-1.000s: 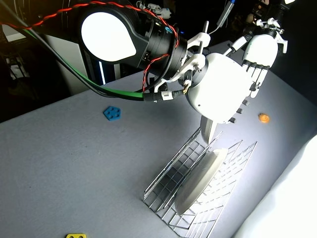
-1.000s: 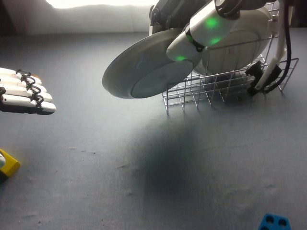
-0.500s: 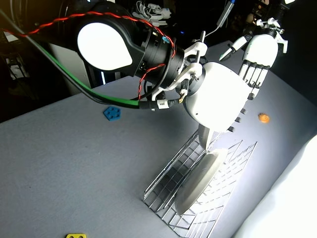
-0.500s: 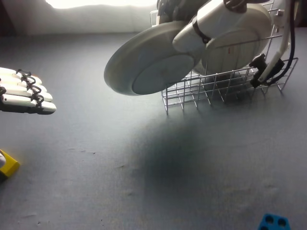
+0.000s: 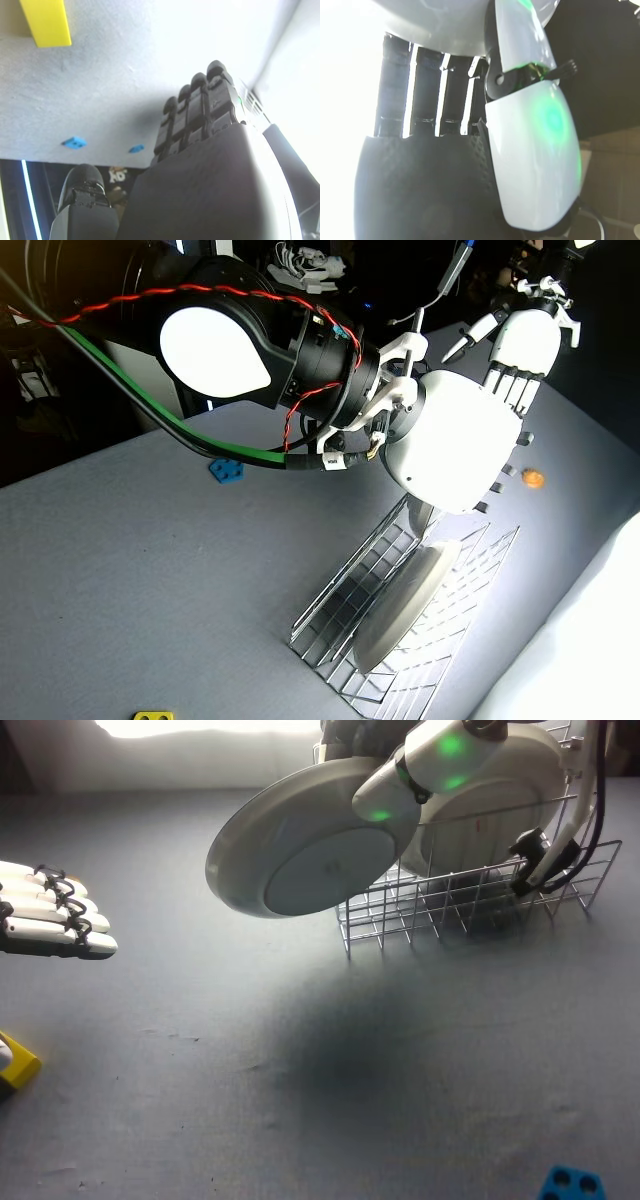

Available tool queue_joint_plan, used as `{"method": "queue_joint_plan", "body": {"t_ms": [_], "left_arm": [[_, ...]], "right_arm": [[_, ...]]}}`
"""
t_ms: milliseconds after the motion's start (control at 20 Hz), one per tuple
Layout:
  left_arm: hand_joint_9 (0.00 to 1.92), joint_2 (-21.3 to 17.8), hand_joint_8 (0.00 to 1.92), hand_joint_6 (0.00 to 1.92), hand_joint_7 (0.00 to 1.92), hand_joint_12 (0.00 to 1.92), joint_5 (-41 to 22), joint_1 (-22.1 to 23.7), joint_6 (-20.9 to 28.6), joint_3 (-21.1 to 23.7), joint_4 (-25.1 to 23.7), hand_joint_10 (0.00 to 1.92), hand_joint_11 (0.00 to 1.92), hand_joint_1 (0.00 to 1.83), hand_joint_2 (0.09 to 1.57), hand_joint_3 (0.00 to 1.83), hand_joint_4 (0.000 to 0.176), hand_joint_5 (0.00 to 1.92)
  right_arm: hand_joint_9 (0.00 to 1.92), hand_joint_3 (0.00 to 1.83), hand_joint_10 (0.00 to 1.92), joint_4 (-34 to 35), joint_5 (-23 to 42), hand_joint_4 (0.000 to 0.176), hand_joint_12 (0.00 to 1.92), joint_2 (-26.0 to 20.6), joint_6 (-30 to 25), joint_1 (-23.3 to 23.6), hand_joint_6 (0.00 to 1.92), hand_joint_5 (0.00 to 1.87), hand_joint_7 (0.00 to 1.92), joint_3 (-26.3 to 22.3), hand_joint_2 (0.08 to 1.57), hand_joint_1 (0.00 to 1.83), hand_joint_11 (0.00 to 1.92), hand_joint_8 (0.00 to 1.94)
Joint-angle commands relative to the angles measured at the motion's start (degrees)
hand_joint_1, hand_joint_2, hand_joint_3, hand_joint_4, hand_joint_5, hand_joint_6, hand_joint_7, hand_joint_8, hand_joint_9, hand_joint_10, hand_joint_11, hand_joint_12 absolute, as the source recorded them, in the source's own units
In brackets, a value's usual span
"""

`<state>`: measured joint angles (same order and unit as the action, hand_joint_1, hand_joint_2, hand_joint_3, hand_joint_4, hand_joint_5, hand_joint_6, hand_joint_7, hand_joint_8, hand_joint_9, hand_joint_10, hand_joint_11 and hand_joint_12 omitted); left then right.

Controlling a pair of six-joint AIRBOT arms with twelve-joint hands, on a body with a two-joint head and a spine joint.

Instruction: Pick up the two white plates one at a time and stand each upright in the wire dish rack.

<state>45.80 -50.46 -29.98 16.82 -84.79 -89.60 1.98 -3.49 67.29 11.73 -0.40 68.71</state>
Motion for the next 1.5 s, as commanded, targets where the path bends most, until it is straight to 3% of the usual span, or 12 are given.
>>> {"method": "queue_joint_plan", "body": {"t_ms": [0, 250, 350, 650, 950, 1150, 1450], "left_arm": [[0.0, -0.5, 0.0, 0.0, 0.0, 0.0, -0.9, 0.7, 0.2, 0.1, 3.1, 0.0, 0.0, 0.0, 1.09, 0.0, 0.0, 0.0], [0.0, -0.5, 0.0, 0.0, 0.0, 0.0, -0.9, 0.8, 0.2, 0.2, 3.0, 0.0, 0.0, 0.0, 1.08, 0.0, 0.0, 0.0], [0.0, -0.5, 0.0, 0.0, 0.0, 0.0, -0.9, 0.8, 0.2, 0.2, 3.0, 0.0, 0.0, 0.0, 1.09, 0.0, 0.0, 0.0], [0.0, -0.5, 0.0, 0.0, 0.0, 0.0, -0.9, 0.9, 0.2, 0.2, 2.9, 0.0, 0.0, 0.0, 1.09, 0.0, 0.0, 0.0], [0.0, -0.6, 0.0, 0.0, 0.0, 0.0, -0.9, 1.0, 0.2, 0.4, 2.8, 0.0, 0.0, 0.0, 1.09, 0.0, 0.0, 0.0], [0.0, -0.7, 0.0, 0.0, 0.0, 0.0, -0.9, 1.0, 0.2, 0.6, 2.8, 0.0, 0.0, 0.0, 1.09, 0.0, 0.0, 0.0], [0.0, -0.6, 0.0, 0.0, 0.0, 0.0, -0.9, 1.0, 0.2, 0.6, 2.8, 0.0, 0.0, 0.0, 1.09, 0.0, 0.0, 0.0]], "right_arm": [[1.0, 0.0, 0.95, 1.4, 9.3, 0.0, 1.01, -0.4, -0.7, 0.6, 0.93, 1.02, 1.05, 0.4, 1.07, 1.39, 0.83, 0.9], [1.02, 0.0, 0.93, 1.7, 10.8, 0.0, 1.0, -0.1, 0.2, -0.3, 0.9, 1.02, 1.07, 1.8, 1.07, 1.39, 0.86, 0.88], [1.0, 0.0, 0.96, 5.3, 12.3, 0.0, 1.01, -0.1, 4.7, -0.6, 0.92, 1.0, 1.05, 2.0, 1.07, 1.38, 0.83, 0.91], [1.0, 0.0, 0.95, 6.2, 15.6, 0.0, 1.01, -0.1, 7.8, -1.7, 0.92, 1.01, 1.06, 2.4, 1.07, 1.39, 0.85, 0.88], [1.02, 0.0, 0.95, 6.6, 15.5, 0.0, 1.02, 0.0, 7.9, -1.9, 0.93, 0.99, 1.06, 2.5, 1.07, 1.39, 0.84, 0.88], [1.04, 0.0, 0.92, 14.9, 12.3, 0.0, 1.0, -0.1, 7.9, -2.4, 0.89, 1.02, 1.08, 2.6, 1.06, 1.39, 0.86, 0.85], [1.02, 0.0, 0.95, 16.6, 12.4, 0.0, 1.02, -0.1, 5.4, -2.5, 0.91, 1.0, 1.07, 2.9, 1.07, 1.39, 0.85, 0.88]]}}
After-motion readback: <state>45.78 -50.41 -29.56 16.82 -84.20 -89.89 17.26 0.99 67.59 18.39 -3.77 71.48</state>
